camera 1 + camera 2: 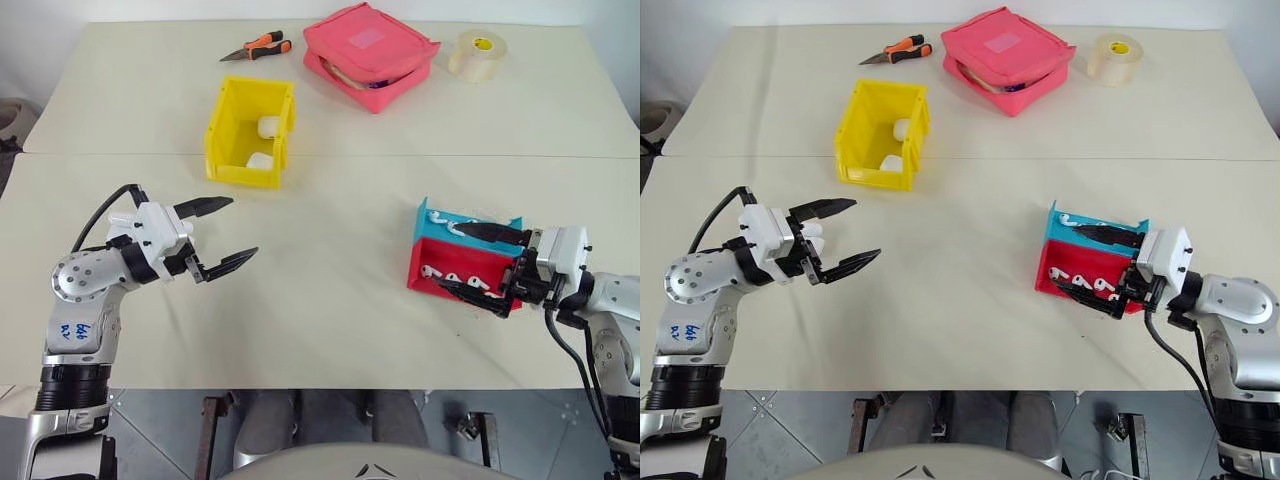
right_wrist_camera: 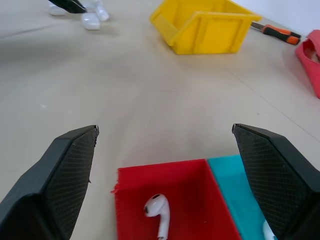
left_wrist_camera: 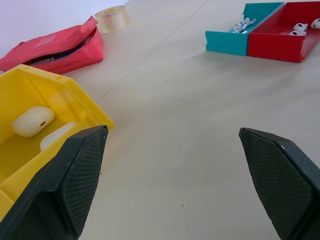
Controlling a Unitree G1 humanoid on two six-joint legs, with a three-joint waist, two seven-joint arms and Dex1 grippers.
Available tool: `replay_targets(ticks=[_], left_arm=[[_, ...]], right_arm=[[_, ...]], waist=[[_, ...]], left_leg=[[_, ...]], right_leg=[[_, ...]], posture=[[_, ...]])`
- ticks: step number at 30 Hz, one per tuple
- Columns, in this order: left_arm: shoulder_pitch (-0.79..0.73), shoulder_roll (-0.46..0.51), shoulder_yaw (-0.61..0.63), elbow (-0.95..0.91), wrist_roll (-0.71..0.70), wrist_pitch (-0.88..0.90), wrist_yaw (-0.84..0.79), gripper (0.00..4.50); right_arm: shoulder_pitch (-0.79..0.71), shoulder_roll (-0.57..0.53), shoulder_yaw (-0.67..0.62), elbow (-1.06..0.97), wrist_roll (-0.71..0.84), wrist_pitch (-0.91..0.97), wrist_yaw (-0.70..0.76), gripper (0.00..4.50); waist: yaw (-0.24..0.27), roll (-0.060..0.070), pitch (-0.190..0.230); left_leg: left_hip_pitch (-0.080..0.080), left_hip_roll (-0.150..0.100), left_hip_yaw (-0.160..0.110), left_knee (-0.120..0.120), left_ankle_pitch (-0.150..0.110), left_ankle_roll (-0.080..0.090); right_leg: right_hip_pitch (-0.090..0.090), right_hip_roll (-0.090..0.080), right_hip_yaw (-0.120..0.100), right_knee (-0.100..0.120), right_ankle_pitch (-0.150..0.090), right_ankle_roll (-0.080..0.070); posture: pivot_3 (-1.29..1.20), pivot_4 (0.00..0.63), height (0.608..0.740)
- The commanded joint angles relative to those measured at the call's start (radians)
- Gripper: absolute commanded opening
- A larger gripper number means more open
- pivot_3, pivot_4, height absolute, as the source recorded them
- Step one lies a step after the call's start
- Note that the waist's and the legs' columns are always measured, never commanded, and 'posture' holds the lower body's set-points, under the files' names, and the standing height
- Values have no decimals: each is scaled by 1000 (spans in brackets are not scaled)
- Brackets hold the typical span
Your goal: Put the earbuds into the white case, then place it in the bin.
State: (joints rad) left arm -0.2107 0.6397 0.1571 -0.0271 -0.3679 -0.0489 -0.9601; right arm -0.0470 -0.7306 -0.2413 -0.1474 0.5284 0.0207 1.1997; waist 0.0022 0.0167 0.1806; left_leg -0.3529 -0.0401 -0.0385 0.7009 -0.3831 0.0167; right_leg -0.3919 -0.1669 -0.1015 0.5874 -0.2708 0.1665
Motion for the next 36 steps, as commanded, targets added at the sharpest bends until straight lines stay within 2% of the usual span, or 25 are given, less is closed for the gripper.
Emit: replay_targets(ticks=[1, 8, 14, 18, 21, 26, 31, 33, 36], left_arm=[[39, -7, 29, -46, -8, 9, 40, 4466], [249, -66, 198, -245, -49, 143, 279, 4466], [525, -216, 351, -372, 6, 125, 477, 4466], [614, -285, 410, -404, 23, 151, 589, 4466], [630, -298, 423, -438, 14, 202, 635, 4466], [631, -244, 473, -530, -32, 443, 716, 4466], [565, -100, 590, -630, -139, 806, 793, 4466], [512, -20, 622, -648, -184, 985, 810, 4466], [355, 81, 644, -639, -235, 1360, 854, 4466]], right_arm=[[-9, -1, -1, 4, 16, -21, 29, 4500], [-85, 81, 93, -24, 38, 3, 27, 4500], [-172, 208, 172, -12, 44, -48, 44, 4500], [-206, 234, 196, 6, 41, -78, 75, 4500], [-220, 232, 198, 19, 42, -76, 84, 4500], [-233, 198, 192, 34, 56, -32, 113, 4500], [-243, 154, 184, 27, 89, 50, 128, 4500], [-250, 152, 182, 36, 88, 52, 133, 4500], [-265, 158, 184, 48, 82, 49, 132, 4500]], waist=[[-2, 0, 0], [-4, 0, 0], [-2, 0, 0], [15, -1, 0], [25, -1, 0], [20, -1, 0], [18, -1, 0], [18, -1, 0], [21, -1, 0]], left_leg=[[0, 0, 0, 0, 0, 0], [1, 2, 0, -1, 0, -1], [1, 4, 0, -1, -1, -2], [0, 3, -1, -1, -1, -2], [0, 3, -1, 0, -1, -2], [0, 3, -1, -1, -1, -2], [0, 3, -2, -1, -2, -3], [0, 3, -2, -1, -1, -3], [1, 2, -2, -1, -1, -3]], right_leg=[[0, 0, 0, 0, 0, 0], [0, 1, 1, 0, 0, 0], [0, 0, 1, -2, 0, 0], [0, 0, 1, -2, 0, 0], [0, 0, 1, -2, 0, 0], [0, 0, 1, -2, 0, -1], [-1, 2, 1, 0, -1, -2], [-1, 2, 1, 0, -1, -3], [-2, 2, 1, 2, -2, -3]], posture=[[0, 150, 740], [0, 150, 740], [0, 150, 740], [0, 150, 740], [0, 150, 740], [0, 150, 740], [0, 150, 740], [0, 150, 740], [0, 150, 740]])
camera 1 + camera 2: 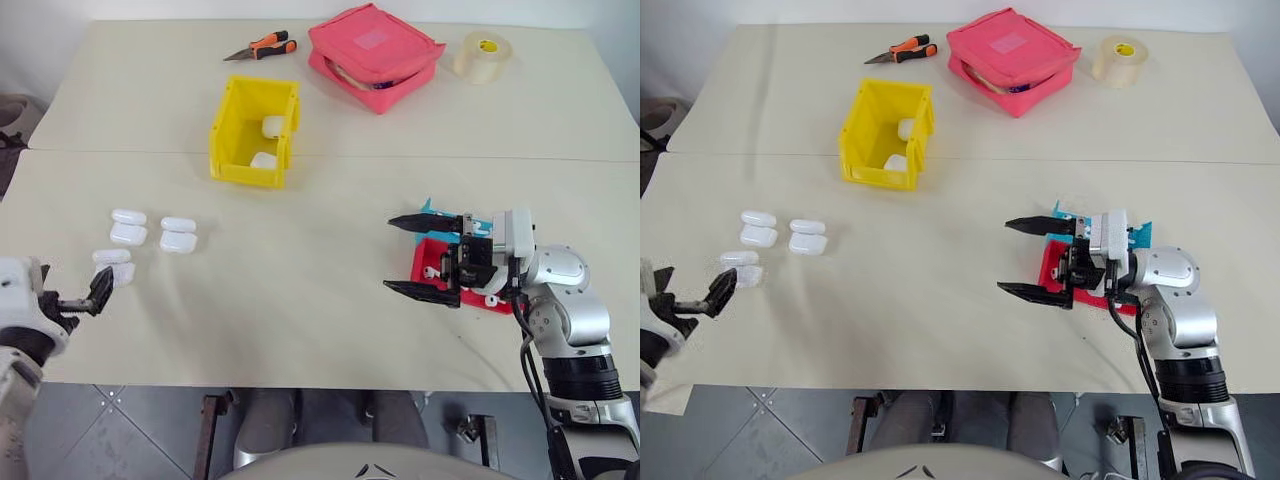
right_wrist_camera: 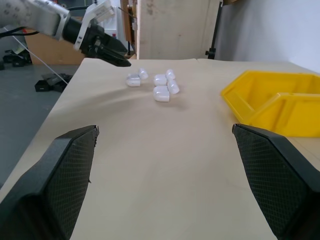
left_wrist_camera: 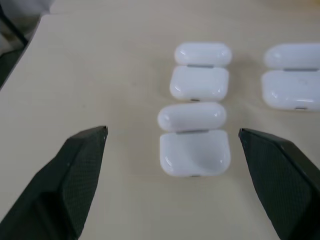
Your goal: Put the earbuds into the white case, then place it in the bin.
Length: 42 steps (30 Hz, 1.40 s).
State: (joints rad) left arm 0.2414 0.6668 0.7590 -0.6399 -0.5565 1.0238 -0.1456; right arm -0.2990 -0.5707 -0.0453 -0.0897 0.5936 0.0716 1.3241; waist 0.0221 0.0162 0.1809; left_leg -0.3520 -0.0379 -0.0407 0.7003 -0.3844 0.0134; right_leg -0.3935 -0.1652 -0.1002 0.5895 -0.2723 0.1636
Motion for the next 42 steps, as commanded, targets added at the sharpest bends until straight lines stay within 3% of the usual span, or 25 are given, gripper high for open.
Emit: replay_targets(ticks=[1, 4, 12, 30, 37, 41, 42], left_arm=[[-165, 62, 37, -17, -41, 417, 51, 4466], [-277, 59, 27, -2, -35, 586, 56, 4466], [-332, 70, -70, 107, -38, 591, 90, 4466], [-400, 40, -133, 189, 28, 591, 103, 4466], [-378, 40, -138, 195, 59, 591, 78, 2776], [-325, 15, -97, 160, 67, 505, 33, 2776], [-282, -4, -69, 139, 55, 415, -11, 2776]], right_arm=[[-15, -1, -10, -10, 15, -2, 8, 4500], [-18, 2, -6, -11, 15, -1, 7, 4500], [-1, 11, 4, -48, 17, 10, -9, 4500], [48, 24, -8, -95, 8, -3, -62, 4500], [65, 27, -7, -92, 0, -19, -69, 4500], [66, 28, -6, -79, -4, -28, -63, 4500], [62, 28, -5, -73, -5, -28, -61, 4500]], waist=[[1, 0, 0], [-4, 0, 0], [-26, 0, 0], [-23, 0, 0], [-23, 0, 0], [-26, 1, 0], [-27, 1, 0]], left_leg=[[0, 0, 0, 0, 0, 0], [0, -1, -1, 0, 0, 0], [0, 0, 0, -2, 0, -3], [0, 0, -1, -1, 1, -4], [1, 1, 0, -1, 1, -4], [1, 1, 0, -2, 1, -4], [1, 1, 1, -2, 1, -5]], right_leg=[[0, 0, 0, 0, 0, 0], [-1, 0, 1, 1, 0, 0], [-2, 2, 1, 1, -1, -1], [-2, 2, 1, 2, -1, -2], [-2, 2, 2, 2, -1, -2], [-2, 2, 2, 2, -1, -2], [-2, 2, 2, 2, -1, -2]], posture=[[0, 150, 740], [0, 150, 740], [0, 150, 740], [0, 150, 740], [0, 150, 740], [0, 150, 740], [0, 150, 740]])
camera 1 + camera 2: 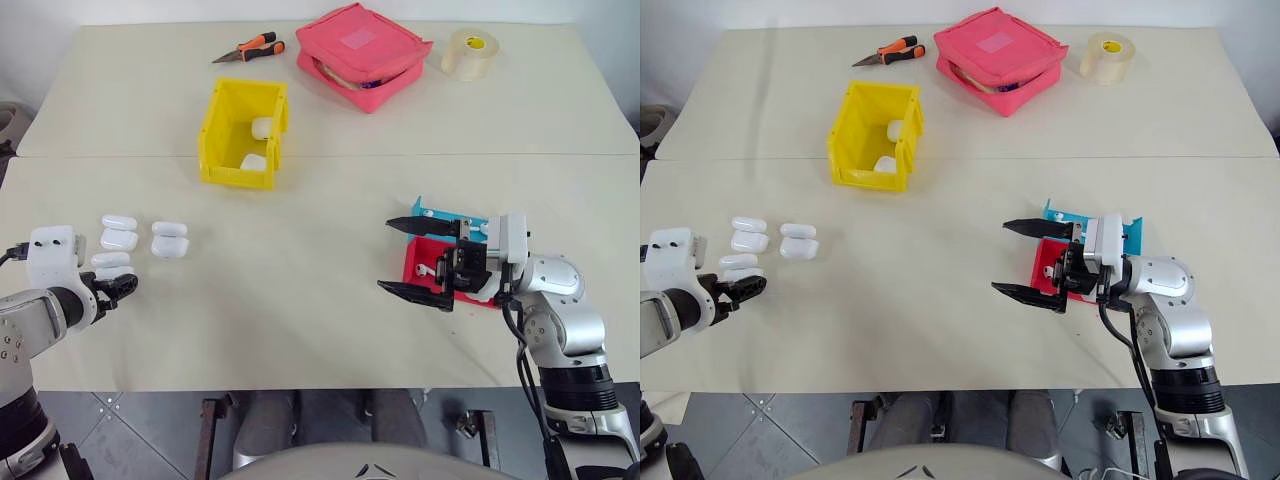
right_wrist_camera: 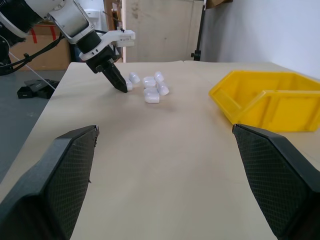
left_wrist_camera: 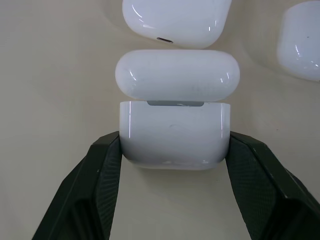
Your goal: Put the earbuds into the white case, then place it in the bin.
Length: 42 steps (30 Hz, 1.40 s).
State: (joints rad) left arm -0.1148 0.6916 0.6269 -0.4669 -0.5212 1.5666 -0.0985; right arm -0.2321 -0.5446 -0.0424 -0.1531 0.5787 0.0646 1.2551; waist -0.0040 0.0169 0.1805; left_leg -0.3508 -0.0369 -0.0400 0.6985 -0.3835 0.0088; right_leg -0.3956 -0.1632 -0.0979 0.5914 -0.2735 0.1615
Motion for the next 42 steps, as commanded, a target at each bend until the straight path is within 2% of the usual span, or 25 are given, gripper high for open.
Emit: replay_targets(ticks=[1, 4, 9, 12, 16, 22, 28, 32, 36, 42], left_arm=[[111, -47, 89, -52, 6, -207, -100, 2776], [225, -96, 139, -98, -15, -433, -230, 2776], [414, -228, 195, -128, -52, -954, -550, 2776], [440, -283, 134, -150, -56, -1164, -664, 2776], [380, -309, -56, -150, -25, -1337, -760, 2776], [214, -363, -355, -45, 9, -1443, -830, 2776], [-100, -491, -633, 281, 11, -1524, -1011, 2776], [-160, -556, -707, 360, 0, -1577, -1053, 2776], [-178, -594, -760, 418, 17, -1643, -1092, 2776], [-213, -582, -735, 474, -4, -1686, -1101, 2776]], right_arm=[[-8, 2, -8, -4, 9, -21, 11, 4500], [-19, -2, -8, 16, 8, -21, 24, 4500], [-62, -16, -8, 67, 2, -14, 55, 4500], [-76, -39, -27, 101, -3, -17, 77, 4500], [-50, -113, -54, 109, -14, -19, 110, 4500], [61, -199, -158, 56, -8, -18, 75, 4500], [311, -272, -405, -32, -21, -25, -1, 4500], [501, -286, -545, -139, -32, 9, -32, 4500], [659, -292, -663, -254, -57, 147, -133, 4500], [787, -299, -682, -440, -70, 347, -241, 4500]], waist=[[-1, 0, 0], [1, 0, 0], [5, 0, 0], [14, 0, 0], [29, 0, 1], [28, 0, 0], [50, 1, 0], [39, 0, 0], [31, 0, 0], [33, 0, 0]], left_leg=[[0, 0, 0, 0, 0, 0], [-1, 1, 1, 0, 0, 0], [-2, 5, 1, 0, 0, -1], [-2, 5, 0, 1, 0, 0], [-2, 4, 0, 1, 0, 1], [-2, -1, 0, 1, 0, 3], [-2, -1, 10, 3, 1, 4], [-2, -1, 13, 1, 0, 5], [-1, 0, 15, 0, 0, 5], [-1, 0, 15, 2, 1, 6]], right_leg=[[0, 0, 0, 0, 0, 0], [-1, 0, 0, -1, 0, 0], [0, -1, 0, -3, 0, 0], [2, -2, -2, -5, 0, 0], [2, -2, -2, -4, 0, 0], [3, -2, -3, -4, 0, 0], [4, -2, -5, -3, 1, 1], [4, -2, -3, -4, 1, 2], [4, -1, -3, -5, 1, 2], [4, -2, -2, -5, 2, 4]], posture=[[0, 150, 740], [0, 150, 740], [0, 150, 740], [0, 150, 740], [0, 150, 740], [0, 150, 740], [0, 150, 740], [0, 150, 740], [0, 150, 740], [0, 150, 740]])
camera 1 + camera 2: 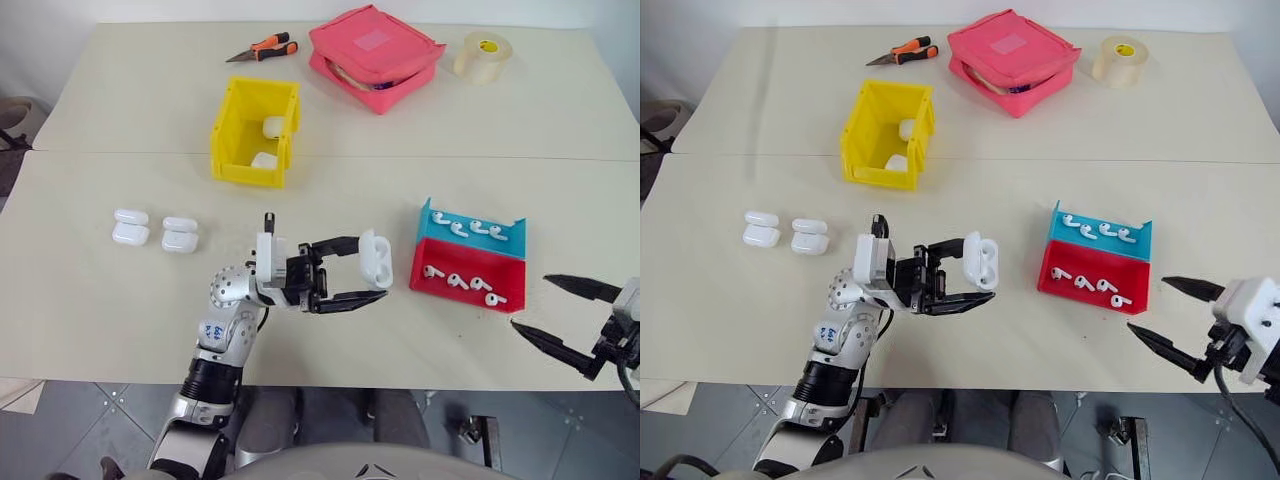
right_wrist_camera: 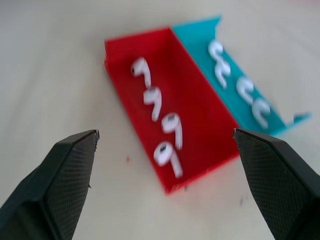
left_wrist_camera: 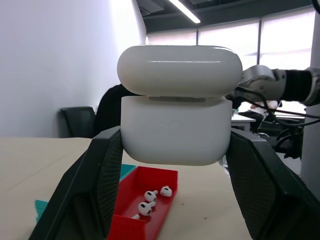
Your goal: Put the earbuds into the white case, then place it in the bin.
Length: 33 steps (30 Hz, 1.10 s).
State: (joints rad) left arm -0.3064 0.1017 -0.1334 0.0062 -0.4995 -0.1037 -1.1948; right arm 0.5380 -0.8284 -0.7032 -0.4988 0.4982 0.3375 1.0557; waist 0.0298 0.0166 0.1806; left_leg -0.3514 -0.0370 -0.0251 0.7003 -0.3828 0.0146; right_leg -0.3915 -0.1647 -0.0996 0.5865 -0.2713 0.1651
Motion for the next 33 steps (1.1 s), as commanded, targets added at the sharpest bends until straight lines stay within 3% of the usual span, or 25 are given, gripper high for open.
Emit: replay_targets(ticks=[1, 7, 13, 22, 29, 33], left_arm=[[-28, 12, 36, -1, -44, -2, -1, 2776], [-35, 20, 29, 28, -71, -6, -67, 2776], [-21, 0, -10, 22, -60, 6, -73, 2776], [-24, -28, -52, 31, -58, -12, -95, 2776], [-37, -54, -59, 43, -46, -25, -83, 2776], [-27, -60, -64, 31, -43, -22, -67, 2762]], right_arm=[[15, -37, -9, -147, 17, 129, -64, 4500], [-133, -216, 93, -325, 119, 501, -206, 4500], [-306, -391, 229, -296, 150, 669, -214, 4500], [-246, -544, 308, -187, -49, 594, -138, 4500], [-258, -534, 350, -114, -128, 508, -97, 4500], [-300, -526, 409, -72, -157, 460, -94, 3548]], waist=[[-1, 0, 0], [-1, 0, 0], [19, 0, 0], [23, 0, 0], [20, 0, 0], [20, 0, 0]], left_leg=[[0, 0, 0, 0, 0, 0], [0, 0, -7, 0, 0, 0], [-2, -2, -11, 1, -1, 1], [-4, -2, -3, 1, -1, 3], [-3, -2, -2, 1, -1, 3], [-3, -2, -2, 2, -1, 3]], right_leg=[[0, 0, 0, 0, 0, 0], [-1, 0, 2, 0, 0, 0], [-1, 0, 1, -2, 1, 0], [-1, 0, -1, -3, 1, 0], [-1, 0, -1, -2, 1, 0], [-1, 0, -1, -3, 1, 1]], posture=[[0, 150, 740], [0, 150, 740], [0, 150, 740], [0, 150, 740], [0, 150, 740], [0, 150, 740]])
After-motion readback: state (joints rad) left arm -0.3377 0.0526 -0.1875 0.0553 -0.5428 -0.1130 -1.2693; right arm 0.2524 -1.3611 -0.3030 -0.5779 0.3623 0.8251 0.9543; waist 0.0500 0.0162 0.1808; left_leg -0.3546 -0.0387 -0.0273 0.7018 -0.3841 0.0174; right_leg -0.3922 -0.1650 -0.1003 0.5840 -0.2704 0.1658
